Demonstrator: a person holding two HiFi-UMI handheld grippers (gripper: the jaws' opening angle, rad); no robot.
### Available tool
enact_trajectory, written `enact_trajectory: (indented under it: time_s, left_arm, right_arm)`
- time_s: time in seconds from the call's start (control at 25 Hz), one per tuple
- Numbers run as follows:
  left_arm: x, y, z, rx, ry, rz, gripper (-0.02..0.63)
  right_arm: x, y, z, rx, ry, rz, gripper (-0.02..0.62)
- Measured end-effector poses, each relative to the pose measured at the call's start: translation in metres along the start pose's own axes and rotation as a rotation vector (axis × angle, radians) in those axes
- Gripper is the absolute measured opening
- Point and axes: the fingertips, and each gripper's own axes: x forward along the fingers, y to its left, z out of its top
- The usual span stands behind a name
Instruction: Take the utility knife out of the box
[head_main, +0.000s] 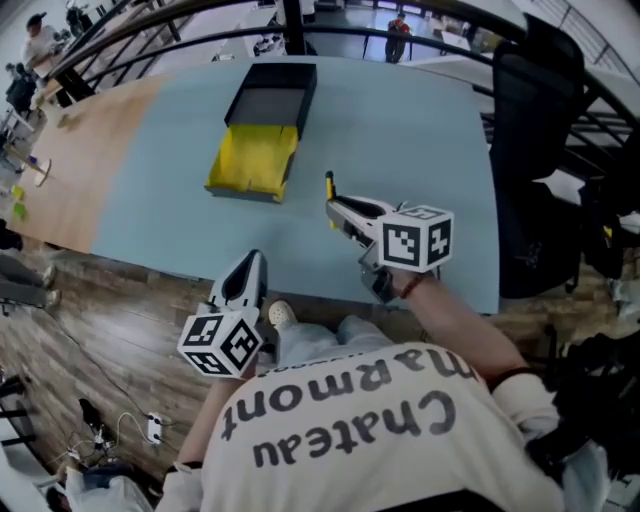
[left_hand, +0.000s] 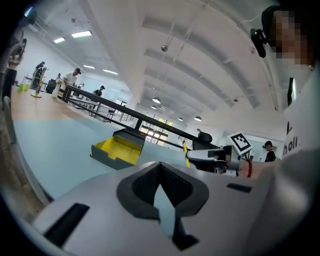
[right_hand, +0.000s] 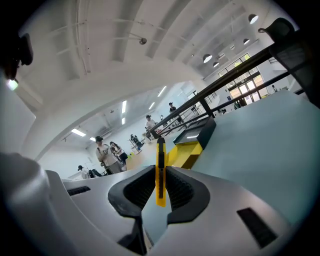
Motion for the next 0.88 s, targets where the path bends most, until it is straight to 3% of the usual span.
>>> enact_trajectory:
  time_s: [0.2,0.36,0.64,0.88]
  left_arm:
    - [0.001,-0.036,-0.029,-0.026,0.023,-0.007,0.002]
    - [-0.006,-0.052,-0.045,-0.085,0.016,-0.007,0.003]
    - [-0.026,-0.046,-0.063,-0.118,0.033,0.064,0.002]
    - [-0.037,-0.035,-0.075,-0.148,0.066,0.08,0.003]
  right_arm:
    - [-0.046,-0.023,-0.017,-0.016,0.031,-0.015,0.081]
    - [-0.077,-0.053,-0.03,0.045,0.028,-0.06,0.081]
    - [-0.109,-0.078,-0.058,0.121,0.007,-0.106,0.081]
    - [-0.117,-0.079,-0.064,0.069,0.016,-0.138,0.081]
